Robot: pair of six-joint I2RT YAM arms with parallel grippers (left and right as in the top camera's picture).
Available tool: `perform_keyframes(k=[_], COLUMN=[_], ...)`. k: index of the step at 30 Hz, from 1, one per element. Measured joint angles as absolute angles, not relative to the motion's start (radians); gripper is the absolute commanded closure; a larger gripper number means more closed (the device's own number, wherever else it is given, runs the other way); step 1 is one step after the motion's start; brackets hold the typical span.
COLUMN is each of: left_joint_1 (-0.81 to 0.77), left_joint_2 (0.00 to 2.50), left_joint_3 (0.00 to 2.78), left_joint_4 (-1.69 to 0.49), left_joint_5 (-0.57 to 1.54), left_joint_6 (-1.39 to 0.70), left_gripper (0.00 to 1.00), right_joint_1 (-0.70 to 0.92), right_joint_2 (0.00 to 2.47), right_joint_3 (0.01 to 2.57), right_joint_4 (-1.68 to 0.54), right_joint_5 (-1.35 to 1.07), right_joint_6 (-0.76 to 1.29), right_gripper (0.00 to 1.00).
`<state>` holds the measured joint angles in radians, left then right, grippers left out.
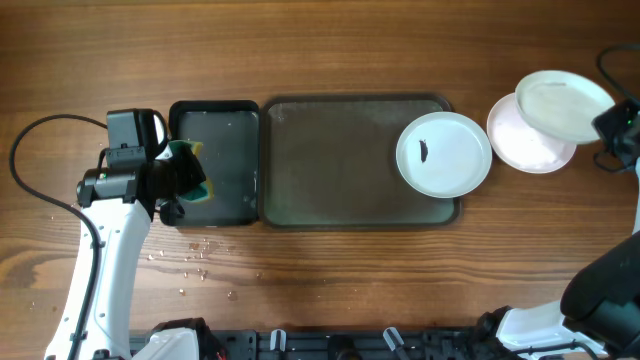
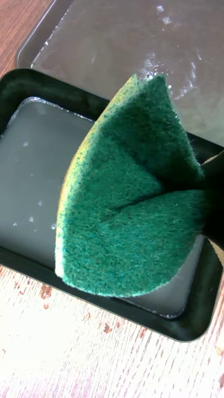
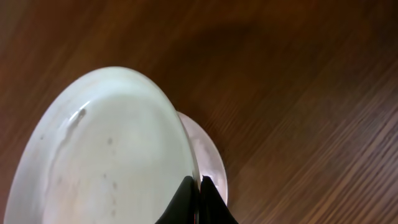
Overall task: Clean dirty plates on tray and stack at the side
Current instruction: 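Open the right gripper to release the plate onto the stack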
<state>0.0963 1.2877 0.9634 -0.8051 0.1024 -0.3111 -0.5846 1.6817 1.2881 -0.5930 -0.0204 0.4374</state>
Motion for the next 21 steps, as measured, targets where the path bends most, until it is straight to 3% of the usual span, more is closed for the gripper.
perform_keyframes(k=[9, 13, 19, 21], left_joint_1=[0.096, 0.096, 0.096, 0.096], left_joint_2=[1.288, 1.288, 1.288, 1.288], left_joint_3=[0.963, 0.963, 0.963, 0.963], left_joint_4=[-0.804, -0.804, -0.804, -0.804], left_joint_5=[0.102, 0.102, 0.102, 0.102], left_joint_6=[-0.311, -0.311, -0.311, -0.311], left_gripper=[0.96, 0.96, 0.96, 0.96], right_joint_1=[-0.583, -0.583, -0.583, -0.583], right_joint_2=[1.783, 1.796, 1.797, 1.797], right_joint_3=[1.253, 1.251, 1.251, 1.251], right_joint_4=[-0.543, -0.557, -0.611, -0.635], right_joint_5=[-0.007, -0.007, -0.007, -0.020], right_joint_6=[0.461, 0.467, 0.469, 0.467], right_gripper=[0.95, 0.44, 0.15, 0.15])
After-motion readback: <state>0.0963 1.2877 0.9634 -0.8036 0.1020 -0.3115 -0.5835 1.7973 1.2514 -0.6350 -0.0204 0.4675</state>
